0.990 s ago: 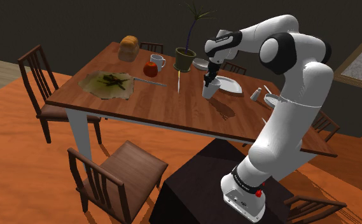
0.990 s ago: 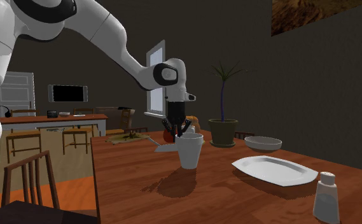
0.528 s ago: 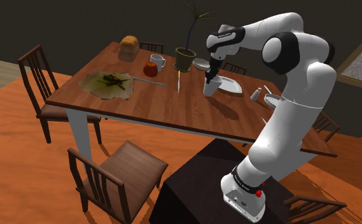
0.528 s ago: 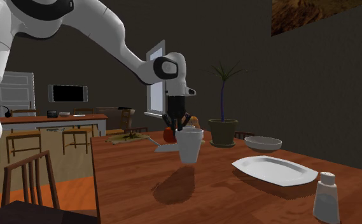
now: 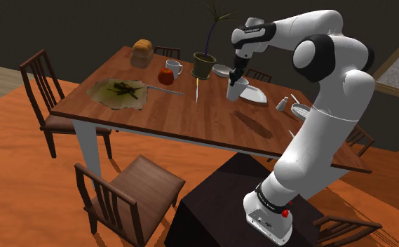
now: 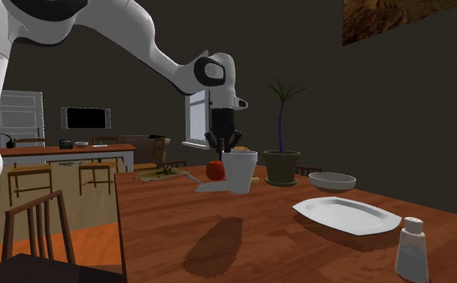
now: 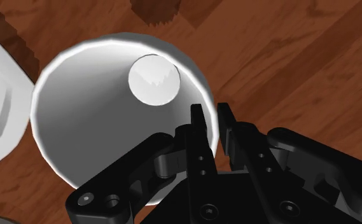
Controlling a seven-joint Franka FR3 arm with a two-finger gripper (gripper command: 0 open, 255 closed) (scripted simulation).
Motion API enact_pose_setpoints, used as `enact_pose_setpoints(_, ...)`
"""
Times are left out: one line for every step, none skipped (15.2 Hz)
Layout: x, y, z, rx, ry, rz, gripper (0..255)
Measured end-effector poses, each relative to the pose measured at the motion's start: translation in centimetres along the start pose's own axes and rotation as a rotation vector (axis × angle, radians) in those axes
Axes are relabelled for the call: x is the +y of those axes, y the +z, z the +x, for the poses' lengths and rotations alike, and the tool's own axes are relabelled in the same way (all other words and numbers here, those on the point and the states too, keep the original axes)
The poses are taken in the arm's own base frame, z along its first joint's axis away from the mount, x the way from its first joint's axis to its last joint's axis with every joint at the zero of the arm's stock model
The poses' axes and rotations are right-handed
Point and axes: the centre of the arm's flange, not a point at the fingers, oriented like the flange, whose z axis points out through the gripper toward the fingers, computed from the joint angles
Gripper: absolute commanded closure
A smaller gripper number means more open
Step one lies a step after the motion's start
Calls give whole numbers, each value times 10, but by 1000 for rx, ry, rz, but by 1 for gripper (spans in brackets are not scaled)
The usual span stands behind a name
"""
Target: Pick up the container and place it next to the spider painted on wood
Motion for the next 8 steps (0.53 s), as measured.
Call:
enact_pose_setpoints(-1, -5, 0, 0, 0, 0, 255)
enact_pose_setpoints(-1, -11, 0, 0, 0, 0, 255)
enact_pose_setpoints(-1, -16, 0, 0, 0, 0, 255)
enact_pose_setpoints(-1, -21, -1, 0, 0, 0, 255)
enact_pose_setpoints(-1, -27, -1, 0, 0, 0, 255)
enact_pose_setpoints(-1, -32, -2, 0, 0, 0, 255)
enact_pose_setpoints(-2, -37, -1, 0, 0, 0, 255)
enact_pose_setpoints(-1, -41, -2, 0, 0, 0, 255)
